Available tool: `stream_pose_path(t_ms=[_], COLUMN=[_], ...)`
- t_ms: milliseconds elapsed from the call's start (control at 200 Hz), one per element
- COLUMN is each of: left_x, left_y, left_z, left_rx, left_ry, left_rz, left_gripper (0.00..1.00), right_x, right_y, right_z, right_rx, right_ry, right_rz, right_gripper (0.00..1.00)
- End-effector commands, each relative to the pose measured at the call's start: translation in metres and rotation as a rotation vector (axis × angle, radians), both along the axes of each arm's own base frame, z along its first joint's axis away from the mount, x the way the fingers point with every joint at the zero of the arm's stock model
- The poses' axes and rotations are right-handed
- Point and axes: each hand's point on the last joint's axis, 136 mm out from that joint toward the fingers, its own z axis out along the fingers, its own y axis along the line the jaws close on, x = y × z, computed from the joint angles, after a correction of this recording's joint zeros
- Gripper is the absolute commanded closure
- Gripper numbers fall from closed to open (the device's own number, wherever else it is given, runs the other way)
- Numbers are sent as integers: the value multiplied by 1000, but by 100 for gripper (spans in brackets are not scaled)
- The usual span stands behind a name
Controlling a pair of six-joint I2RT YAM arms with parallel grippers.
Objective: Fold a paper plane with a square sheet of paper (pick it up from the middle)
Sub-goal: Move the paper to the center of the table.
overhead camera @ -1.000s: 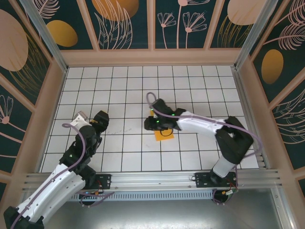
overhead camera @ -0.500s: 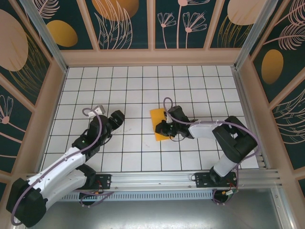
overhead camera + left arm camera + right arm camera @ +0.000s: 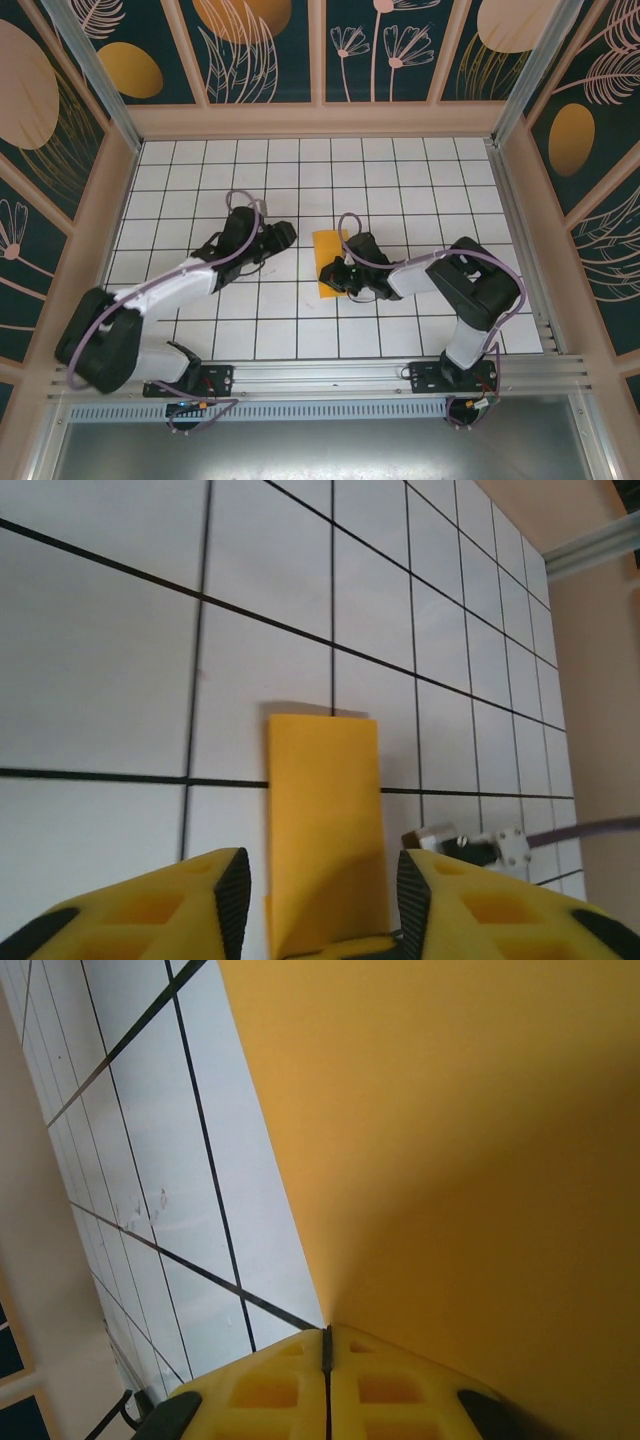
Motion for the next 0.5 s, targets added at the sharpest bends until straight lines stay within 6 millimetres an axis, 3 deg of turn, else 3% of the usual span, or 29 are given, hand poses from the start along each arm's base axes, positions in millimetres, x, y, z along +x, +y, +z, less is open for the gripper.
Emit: stream_pose_path(t_ms=[0,95,215,280,365,385,495], left_x=[15,26,31,32,32,39,49], left_y=[-32,-51,-70,-82,-87,-91,-93], left_z=[4,-4,-9,-23,-41,-35,-58], left_rx=[-57,-93,-146,-166,-161,-167,-118], left_ry=[9,36,49,85,118,101,143], left_rz=[-114,-164,-229,-280,-295,-300,-289], left_gripper=[63,69,67,67,65,65,65], right_x=[3,2,-2,-3,-4,-4,-9], right_y=[-5,-5,-4,-1,4,5,5], right_z=[18,22,20,19,16,15,6], right_rx=[1,4,20,31,43,44,31], right_ry=[-60,-67,-59,-54,-41,-36,-4], right_rz=[-30,-4,8,24,46,52,66], right_gripper=[92,92,93,93,93,93,93])
